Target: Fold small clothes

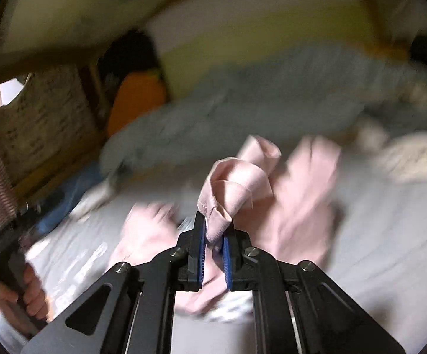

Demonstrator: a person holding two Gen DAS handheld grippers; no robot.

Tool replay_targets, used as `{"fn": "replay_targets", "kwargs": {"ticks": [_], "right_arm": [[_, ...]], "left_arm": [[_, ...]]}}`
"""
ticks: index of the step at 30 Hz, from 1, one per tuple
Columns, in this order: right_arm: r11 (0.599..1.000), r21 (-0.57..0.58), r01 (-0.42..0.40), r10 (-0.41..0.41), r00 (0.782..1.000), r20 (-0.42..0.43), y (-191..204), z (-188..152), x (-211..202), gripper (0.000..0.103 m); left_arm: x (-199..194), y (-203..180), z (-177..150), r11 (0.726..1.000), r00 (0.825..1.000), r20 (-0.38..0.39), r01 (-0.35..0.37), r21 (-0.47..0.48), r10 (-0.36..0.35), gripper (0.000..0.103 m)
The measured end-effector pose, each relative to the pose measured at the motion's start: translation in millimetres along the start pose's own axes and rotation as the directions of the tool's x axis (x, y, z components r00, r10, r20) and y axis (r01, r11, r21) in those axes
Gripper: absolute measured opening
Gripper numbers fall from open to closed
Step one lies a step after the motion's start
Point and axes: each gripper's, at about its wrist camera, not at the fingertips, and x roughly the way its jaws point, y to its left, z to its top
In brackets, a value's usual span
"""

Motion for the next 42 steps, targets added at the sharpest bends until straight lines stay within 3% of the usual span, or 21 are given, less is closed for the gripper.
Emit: {"fn": "replay_targets", "kwargs": {"ticks": [1, 3, 7, 9, 10, 14, 18, 20, 21, 23, 24, 25, 26, 27, 29, 33, 35, 38, 39, 41, 42], "right_arm": [[0.999, 0.025, -0.023, 0.025, 0.997, -0.078, 2.6, -8.6, 20.2, 0.010], [0.999, 0.046, -0.009, 0.016, 0.988, -0.155, 2.8, -23.6, 43.3, 0.011], [0.998, 0.067, -0.010, 0.021, 0.986, -0.167, -2.9, -31.0, 50.6, 0.017], [0.997, 0.069, -0.016, 0.026, 0.988, -0.152, -2.3, -30.6, 45.9, 0.053], [0.997, 0.072, -0.029, 0.039, 0.990, -0.139, -1.4, -31.5, 44.3, 0.059], [0.999, 0.041, -0.036, 0.040, 0.991, -0.125, 9.3, -36.0, 39.5, 0.060], [0.993, 0.020, -0.117, 0.119, 0.989, -0.084, 10.7, -32.3, 17.4, 0.060], [0.999, -0.001, -0.053, 0.053, 0.999, 0.007, 11.1, -27.6, -0.9, 0.059], [1.000, 0.003, -0.013, 0.013, 0.999, 0.050, 7.9, -24.0, -10.6, 0.052], [0.996, 0.030, 0.087, -0.090, 0.990, 0.108, -2.8, -14.4, -25.8, 0.038], [0.993, 0.037, 0.111, -0.115, 0.986, 0.119, -7.2, -10.9, -28.9, 0.030], [0.992, 0.043, 0.115, -0.120, 0.985, 0.121, -15.6, -5.0, -31.3, 0.026], [0.994, 0.047, 0.098, -0.102, 0.989, 0.104, -21.6, -1.6, -30.0, 0.015], [0.996, 0.056, 0.076, -0.081, 0.994, 0.076, -27.7, 1.4, -26.9, 0.011], [0.996, 0.077, 0.039, -0.041, 0.999, 0.023, -38.6, 4.3, -19.3, 0.009], [0.995, 0.100, 0.016, -0.009, 0.998, -0.070, -52.0, 3.2, 2.1, 0.008], [0.994, 0.088, 0.065, -0.057, 0.994, -0.095, -54.6, 0.4, 13.5, 0.008], [0.979, 0.066, 0.193, -0.184, 0.975, -0.126, -61.3, -3.7, 21.5, 0.006], [0.976, 0.081, 0.201, -0.190, 0.974, -0.125, -64.6, -4.6, 19.9, 0.006], [0.976, 0.083, 0.203, -0.192, 0.974, -0.123, -67.7, -3.9, 18.6, 0.006], [0.973, 0.072, 0.222, -0.212, 0.969, -0.125, -68.1, -3.8, 19.0, 0.006]], "left_arm": [[-1.6, 5.8, -0.5, 1.000, 1.000, 0.000, -0.002, -0.009, 0.002, 0.079], [-5.5, 15.1, -4.7, 1.000, 1.000, 0.018, -0.017, -0.011, 0.017, 0.079], [6.3, 27.5, -21.1, 0.999, 0.999, -0.038, -0.010, -0.032, 0.009, 0.079], [17.3, 29.5, -31.5, 0.999, 0.997, -0.082, -0.007, -0.050, 0.003, 0.079], [19.6, 30.2, -35.6, 0.998, 0.995, -0.095, -0.005, -0.057, -0.001, 0.079], [31.2, 27.5, -49.4, 0.996, 0.988, -0.151, 0.012, -0.092, -0.026, 0.079], [34.2, 25.7, -53.9, 0.993, 0.984, -0.169, 0.030, -0.111, -0.049, 0.079], [34.8, 22.4, -53.6, 0.989, 0.980, -0.176, 0.075, -0.124, -0.096, 0.079], [35.1, 20.4, -53.0, 0.984, 0.974, -0.181, 0.112, -0.136, -0.136, 0.078], [42.0, 16.9, -53.1, 0.946, 0.933, -0.222, 0.234, -0.226, -0.284, 0.073], [48.6, 15.7, -54.8, 0.904, 0.894, -0.242, 0.298, -0.306, -0.377, 0.061], [56.1, 12.9, -56.9, 0.855, 0.851, -0.249, 0.352, -0.381, -0.461, 0.057], [62.1, 7.8, -58.0, 0.826, 0.825, -0.254, 0.376, -0.420, -0.505, 0.055], [68.2, 0.1, -57.6, 0.820, 0.814, -0.264, 0.382, -0.426, -0.517, 0.055], [79.2, -19.8, -54.6, 0.849, 0.817, -0.300, 0.375, -0.373, -0.493, 0.055], [108.7, -56.7, -55.2, 0.881, 0.799, -0.387, 0.357, -0.310, -0.460, 0.055], [120.7, -68.8, -58.1, 0.907, 0.807, -0.426, 0.310, -0.284, -0.409, 0.052], [109.1, -88.7, -56.9, 0.949, 0.877, -0.364, 0.297, -0.103, -0.314, 0.041], [103.1, -94.4, -56.7, 0.960, 0.898, -0.344, 0.278, -0.038, -0.274, 0.027], [92.3, -96.9, -56.9, 0.965, 0.919, -0.306, 0.262, 0.011, -0.247, 0.013], [88.6, -94.2, -56.1, 0.968, 0.927, -0.290, 0.253, 0.011, -0.239, 0.011]]}}
